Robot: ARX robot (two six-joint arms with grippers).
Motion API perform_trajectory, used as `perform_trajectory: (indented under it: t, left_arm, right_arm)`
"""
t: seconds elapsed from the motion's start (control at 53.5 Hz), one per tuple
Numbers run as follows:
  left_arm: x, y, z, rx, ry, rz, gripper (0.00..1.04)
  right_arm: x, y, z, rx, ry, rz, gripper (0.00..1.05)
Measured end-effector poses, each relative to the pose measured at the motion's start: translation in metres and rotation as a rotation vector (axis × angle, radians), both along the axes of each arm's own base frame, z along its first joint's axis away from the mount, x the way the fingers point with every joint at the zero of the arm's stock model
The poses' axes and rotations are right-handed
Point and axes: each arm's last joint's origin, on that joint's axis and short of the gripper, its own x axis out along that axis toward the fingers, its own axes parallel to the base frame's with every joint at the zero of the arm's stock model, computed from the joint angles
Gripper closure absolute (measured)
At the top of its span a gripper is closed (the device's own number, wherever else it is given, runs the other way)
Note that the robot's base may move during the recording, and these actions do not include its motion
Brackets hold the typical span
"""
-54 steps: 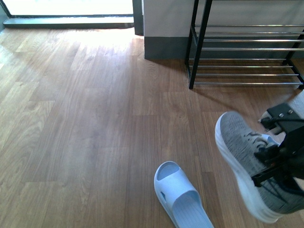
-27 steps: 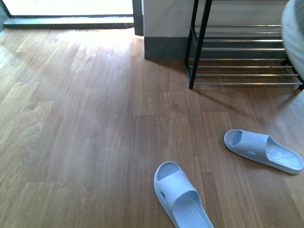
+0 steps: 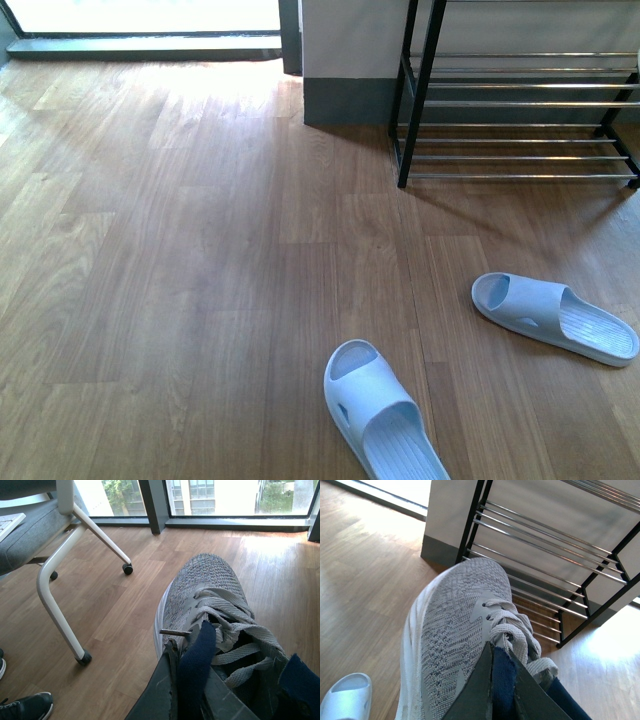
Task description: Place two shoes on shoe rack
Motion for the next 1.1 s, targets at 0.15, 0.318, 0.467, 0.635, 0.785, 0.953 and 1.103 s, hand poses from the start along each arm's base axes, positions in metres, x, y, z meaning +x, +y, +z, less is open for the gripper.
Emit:
perform_trajectory:
  t: [0.15,0.318,0.467,0.635,0.785,0.953,1.103]
  left_arm:
    - [0.0,0.0,0.0,0.0,0.0,0.0,1.03]
    - [0.0,0.0,0.0,0.0,0.0,0.001,1.03]
    - [-0.0002,0.0003,0.0001,0.003,-0.001,0.01,1.03]
    - [-0.0002,0.0003,0.0001,0.003,-0.001,0.009,1.03]
    - [0.0,0.0,0.0,0.0,0.0,-0.001,1.03]
    - [-0.0001,0.0001,0.0001,0.001,-0.001,0.003,1.03]
    - [0.0001,0.0001,-0.0002,0.002,0.002,0.003,1.03]
  right_arm:
    - [0.0,0.0,0.0,0.0,0.0,0.0,1.03]
    - [0.0,0.0,-0.0001,0.0,0.0,-0.001,1.03]
    - [0.0,0.0008,-0.0001,0.004,0.001,0.01,1.03]
    - [-0.0002,0.001,0.0001,0.004,-0.001,0.012,1.03]
    - [-0.0001,0.0008,0.0,0.003,0.0,0.005,1.03]
    - [-0.0001,0.0005,0.0001,0.003,-0.001,-0.001,1.03]
    - [-0.0001,0.0006,-0.0002,0.005,0.001,0.004,1.03]
